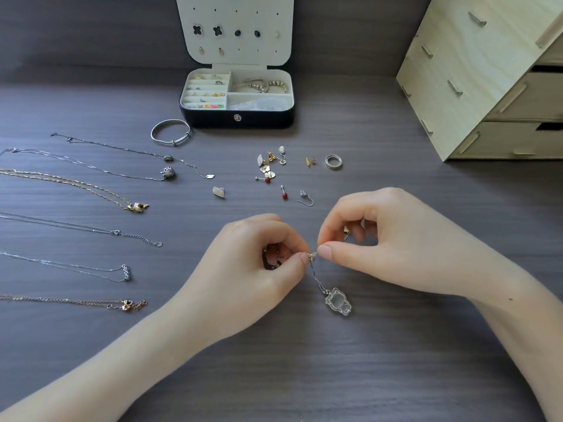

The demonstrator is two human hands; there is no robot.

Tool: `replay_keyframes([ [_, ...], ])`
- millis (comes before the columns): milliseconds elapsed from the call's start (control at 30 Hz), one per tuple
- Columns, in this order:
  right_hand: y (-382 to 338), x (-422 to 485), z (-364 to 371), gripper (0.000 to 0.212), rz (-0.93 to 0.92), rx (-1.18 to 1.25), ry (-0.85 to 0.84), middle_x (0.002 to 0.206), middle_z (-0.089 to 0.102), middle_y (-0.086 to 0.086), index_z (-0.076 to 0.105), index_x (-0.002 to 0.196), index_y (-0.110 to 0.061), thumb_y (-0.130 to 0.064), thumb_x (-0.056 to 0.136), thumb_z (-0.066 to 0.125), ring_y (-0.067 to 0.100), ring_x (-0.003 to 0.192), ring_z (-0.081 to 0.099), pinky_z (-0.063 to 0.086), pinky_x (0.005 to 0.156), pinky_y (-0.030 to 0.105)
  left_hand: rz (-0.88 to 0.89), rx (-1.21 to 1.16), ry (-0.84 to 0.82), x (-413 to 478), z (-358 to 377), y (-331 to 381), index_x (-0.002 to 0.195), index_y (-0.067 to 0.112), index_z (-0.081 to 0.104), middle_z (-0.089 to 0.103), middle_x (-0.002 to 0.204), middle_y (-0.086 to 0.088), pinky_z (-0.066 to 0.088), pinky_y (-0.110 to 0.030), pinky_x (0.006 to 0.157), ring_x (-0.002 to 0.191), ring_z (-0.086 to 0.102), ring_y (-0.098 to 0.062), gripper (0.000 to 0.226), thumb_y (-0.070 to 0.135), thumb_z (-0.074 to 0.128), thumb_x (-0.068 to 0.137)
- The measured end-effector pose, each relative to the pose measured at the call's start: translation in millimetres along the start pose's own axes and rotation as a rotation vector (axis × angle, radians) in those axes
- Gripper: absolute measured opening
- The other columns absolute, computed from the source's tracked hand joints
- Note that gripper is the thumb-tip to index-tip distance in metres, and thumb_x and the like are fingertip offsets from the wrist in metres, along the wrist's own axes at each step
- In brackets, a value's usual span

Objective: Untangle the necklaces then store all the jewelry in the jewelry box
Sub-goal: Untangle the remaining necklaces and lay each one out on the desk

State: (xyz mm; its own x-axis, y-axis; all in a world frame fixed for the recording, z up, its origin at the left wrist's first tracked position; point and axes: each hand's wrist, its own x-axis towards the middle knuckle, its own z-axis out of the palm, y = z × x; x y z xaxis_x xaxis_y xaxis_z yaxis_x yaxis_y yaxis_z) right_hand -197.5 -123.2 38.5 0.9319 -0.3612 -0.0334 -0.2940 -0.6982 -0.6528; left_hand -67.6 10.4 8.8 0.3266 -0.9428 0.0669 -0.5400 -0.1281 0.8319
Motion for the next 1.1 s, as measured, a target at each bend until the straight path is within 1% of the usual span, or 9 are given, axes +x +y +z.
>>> replay_keyframes([
  [133, -6.9, -0.9, 3.6, 0.012, 0.022, -0.021, -0.022, 0.057, 0.053, -0.03, 0.063, 0.066, -0.033, -0.031, 0.077, 0.066, 0.004, 0.061, 0.047, 0.037, 0.058, 0.012, 0.006, 0.013, 0.026, 0.6, 1.5, -0.9, 0.065, 0.028, 0.066, 0.055, 0.065, 0.013, 0.033, -0.008, 0.058, 0.061, 0.049, -0.005, 0.01, 0.027, 0.059, 0.072],
  [267, -10.0, -1.4, 6.8, 0.013, 0.028, -0.038, -0.002, 0.059, 0.052, -0.034, 0.061, 0.066, -0.033, -0.028, 0.077, 0.065, 0.002, 0.063, 0.049, 0.037, 0.059, 0.01, 0.018, 0.013, 0.041, 0.7, 3.2, -0.6, 0.065, 0.031, 0.063, 0.055, 0.067, 0.015, 0.034, -0.009, 0.059, 0.062, 0.05, -0.004, 0.011, 0.026, 0.059, 0.074],
  [333, -10.6, -2.1, 7.5, 0.011, 0.036, -0.041, 0.017, 0.058, 0.052, -0.032, 0.063, 0.065, -0.029, -0.025, 0.075, 0.066, 0.001, 0.064, 0.048, 0.037, 0.06, 0.01, 0.026, 0.022, 0.04, 0.6, 4.5, 0.0, 0.065, 0.033, 0.062, 0.055, 0.067, 0.013, 0.034, -0.008, 0.059, 0.062, 0.05, -0.004, 0.011, 0.026, 0.059, 0.073],
  [433, -12.0, -2.5, 7.4, 0.009, 0.048, -0.019, 0.027, 0.055, 0.052, -0.026, 0.065, 0.063, -0.023, -0.022, 0.072, 0.066, 0.002, 0.06, 0.047, 0.036, 0.056, 0.01, 0.022, 0.033, 0.051, -0.2, 6.1, 0.4, 0.064, 0.03, 0.063, 0.054, 0.065, 0.011, 0.033, -0.008, 0.058, 0.061, 0.049, -0.005, 0.009, 0.026, 0.06, 0.071],
  [567, -13.1, -2.4, 4.9, 0.014, 0.068, 0.067, -0.028, 0.046, 0.049, -0.019, 0.064, 0.058, -0.021, -0.018, 0.071, 0.067, 0.004, 0.049, 0.043, 0.033, 0.048, 0.011, 0.01, 0.068, 0.059, -1.5, 7.0, 0.0, 0.063, 0.026, 0.064, 0.053, 0.061, 0.011, 0.034, -0.008, 0.057, 0.061, 0.05, -0.006, 0.008, 0.028, 0.06, 0.069],
  [700, -9.4, -1.3, 1.3, 0.015, 0.13, 0.184, -0.034, 0.042, 0.045, -0.013, 0.067, 0.06, -0.016, -0.008, 0.072, 0.068, 0.005, 0.042, 0.036, 0.03, 0.045, 0.013, 0.005, 0.109, 0.089, -0.9, 4.8, -2.3, 0.062, 0.024, 0.064, 0.053, 0.059, 0.009, 0.034, -0.008, 0.056, 0.06, 0.05, -0.006, 0.009, 0.026, 0.058, 0.069],
  [833, -7.6, -0.7, 0.2, 0.013, 0.161, 0.22, -0.043, 0.044, 0.047, -0.013, 0.067, 0.06, -0.015, -0.008, 0.072, 0.068, 0.003, 0.042, 0.037, 0.031, 0.045, 0.013, 0.009, 0.098, 0.071, -1.9, 2.6, -0.4, 0.061, 0.024, 0.063, 0.055, 0.065, 0.006, 0.033, -0.009, 0.056, 0.061, 0.049, -0.01, 0.009, 0.024, 0.058, 0.068],
  [933, -8.1, -1.0, -0.4, 0.017, 0.167, 0.165, -0.111, 0.044, 0.049, -0.017, 0.065, 0.06, -0.018, -0.01, 0.075, 0.067, 0.002, 0.043, 0.041, 0.032, 0.046, 0.01, -0.024, 0.036, 0.075, -1.4, 1.9, 0.7, 0.061, 0.025, 0.063, 0.054, 0.059, 0.01, 0.033, -0.009, 0.055, 0.057, 0.047, -0.008, 0.009, 0.025, 0.058, 0.068],
  [1100, -8.9, -2.3, -0.7, 0.015, 0.151, 0.121, -0.199, 0.049, 0.054, -0.018, 0.066, 0.063, -0.024, -0.018, 0.077, 0.068, 0.001, 0.046, 0.044, 0.036, 0.049, 0.011, -0.078, -0.032, 0.066, 0.2, 1.0, 2.5, 0.06, 0.026, 0.063, 0.051, 0.052, 0.014, 0.033, -0.009, 0.052, 0.051, 0.043, -0.004, 0.008, 0.028, 0.058, 0.067],
])
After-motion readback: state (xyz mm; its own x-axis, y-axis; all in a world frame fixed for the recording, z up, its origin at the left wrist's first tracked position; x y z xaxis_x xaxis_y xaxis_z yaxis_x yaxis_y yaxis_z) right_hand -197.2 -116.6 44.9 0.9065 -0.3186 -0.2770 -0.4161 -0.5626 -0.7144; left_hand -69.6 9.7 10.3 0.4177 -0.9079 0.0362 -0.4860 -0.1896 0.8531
